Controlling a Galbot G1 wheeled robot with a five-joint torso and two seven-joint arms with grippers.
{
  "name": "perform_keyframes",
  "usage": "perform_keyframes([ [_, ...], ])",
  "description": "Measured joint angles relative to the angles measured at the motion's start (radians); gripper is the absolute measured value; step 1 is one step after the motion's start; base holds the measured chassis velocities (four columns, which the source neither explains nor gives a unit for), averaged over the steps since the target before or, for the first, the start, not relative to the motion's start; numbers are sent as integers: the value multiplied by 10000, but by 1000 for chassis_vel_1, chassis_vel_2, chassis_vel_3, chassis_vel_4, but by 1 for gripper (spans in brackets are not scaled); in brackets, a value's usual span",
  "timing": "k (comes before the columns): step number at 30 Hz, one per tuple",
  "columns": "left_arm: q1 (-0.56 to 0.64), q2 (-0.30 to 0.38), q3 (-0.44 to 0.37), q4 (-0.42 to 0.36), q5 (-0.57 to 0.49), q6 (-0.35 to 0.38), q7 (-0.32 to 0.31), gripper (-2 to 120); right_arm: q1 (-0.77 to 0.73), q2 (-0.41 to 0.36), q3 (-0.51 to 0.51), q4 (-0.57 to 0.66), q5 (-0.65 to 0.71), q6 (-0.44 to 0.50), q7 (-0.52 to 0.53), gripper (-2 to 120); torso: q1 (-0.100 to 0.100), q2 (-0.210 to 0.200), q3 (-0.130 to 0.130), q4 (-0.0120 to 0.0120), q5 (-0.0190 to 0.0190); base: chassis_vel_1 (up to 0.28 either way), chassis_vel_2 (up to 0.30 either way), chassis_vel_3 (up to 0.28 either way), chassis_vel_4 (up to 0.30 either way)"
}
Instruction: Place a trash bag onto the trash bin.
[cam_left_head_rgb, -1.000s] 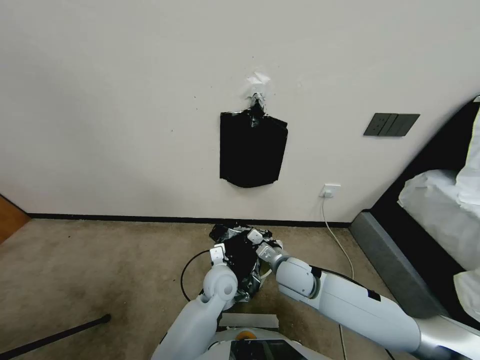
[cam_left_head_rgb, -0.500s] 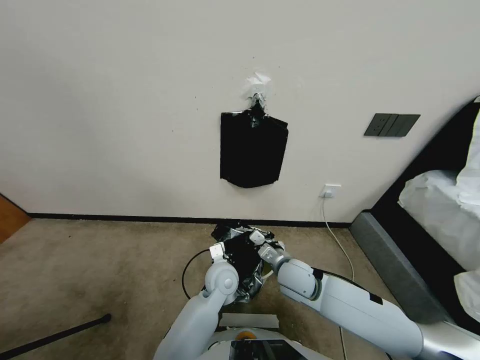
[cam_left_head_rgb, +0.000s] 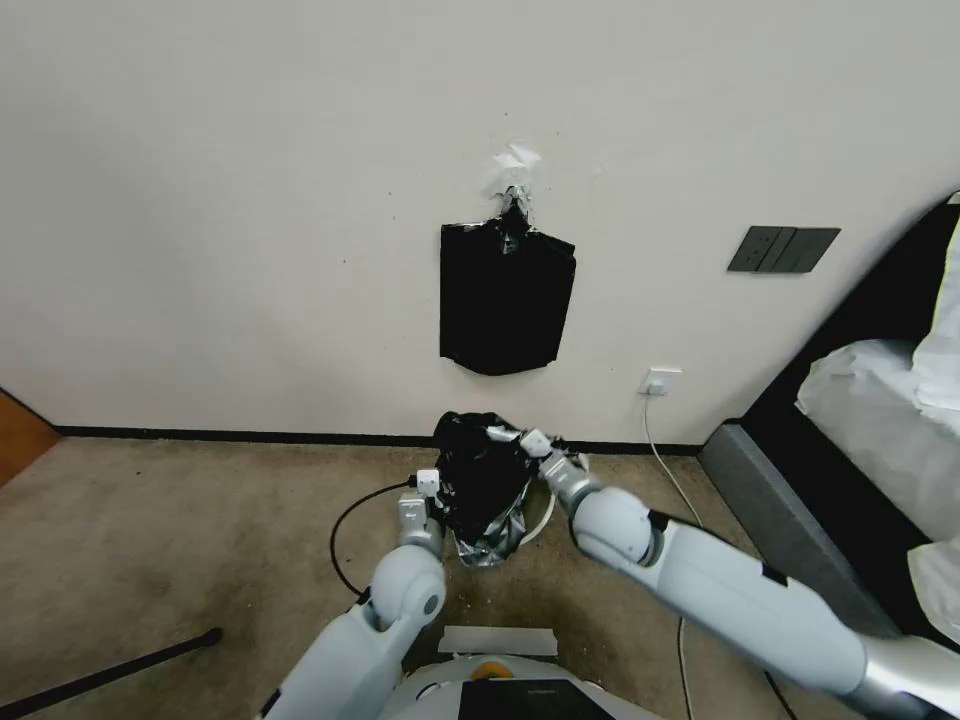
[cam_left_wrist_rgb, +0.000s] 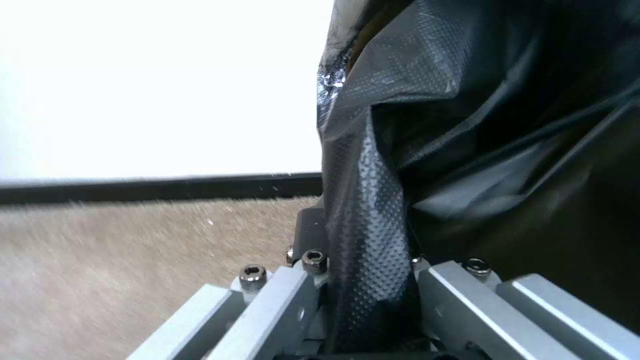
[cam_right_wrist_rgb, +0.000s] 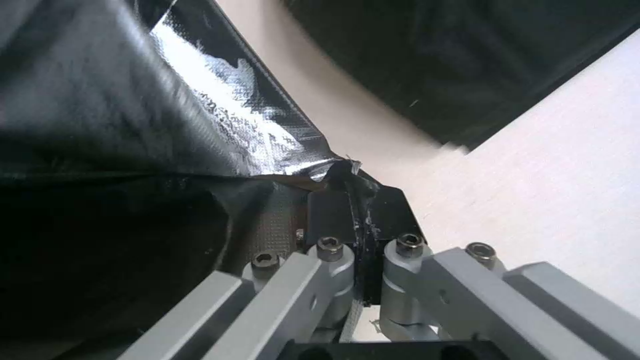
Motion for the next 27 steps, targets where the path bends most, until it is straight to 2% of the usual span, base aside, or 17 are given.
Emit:
perform_keyframes([
  [1,0,0,0,0,0,0,0,1,0,0,0,0,0,0,0,0,0,0,0,0,0,0,0,0,0],
  [5,359,430,-342,-313,705,-533,1107,1,66,-580,76,34,504,12,-442,0,0,0,0,-1,1,0,0,0,0],
  [6,359,430,-342,-313,705,-533,1107,1,66,-580,76,34,504,12,-442,0,0,0,0,-1,1,0,0,0,0],
  [10,631,642,-686,-463,1031,-1602,2244,1,-142,-1086,386,33,931,75,-1121,0,0,0,0,0,2,0,0,0,0],
  [13,741,643,-835,-544,750,-2015,2482,1,-453,-1395,698,73,1039,158,-1502,0,0,0,-1,0,3,0,0,0,0],
  [19,766,463,-1162,-600,-133,-2492,2340,1,-1706,-2158,1543,337,981,621,-2462,0,0,-1,-1,-5,1,0,0,0,0],
  [21,697,341,-1434,-688,-1009,-2618,2147,1,-3032,-2498,2471,550,831,896,-2869,0,0,0,-1,-4,3,0,0,0,0],
  [27,719,293,-1581,-829,-1984,-2619,1660,1,-4833,-2407,3641,747,218,1437,-3179,0,-1,0,-1,-3,0,0,0,0,0],
])
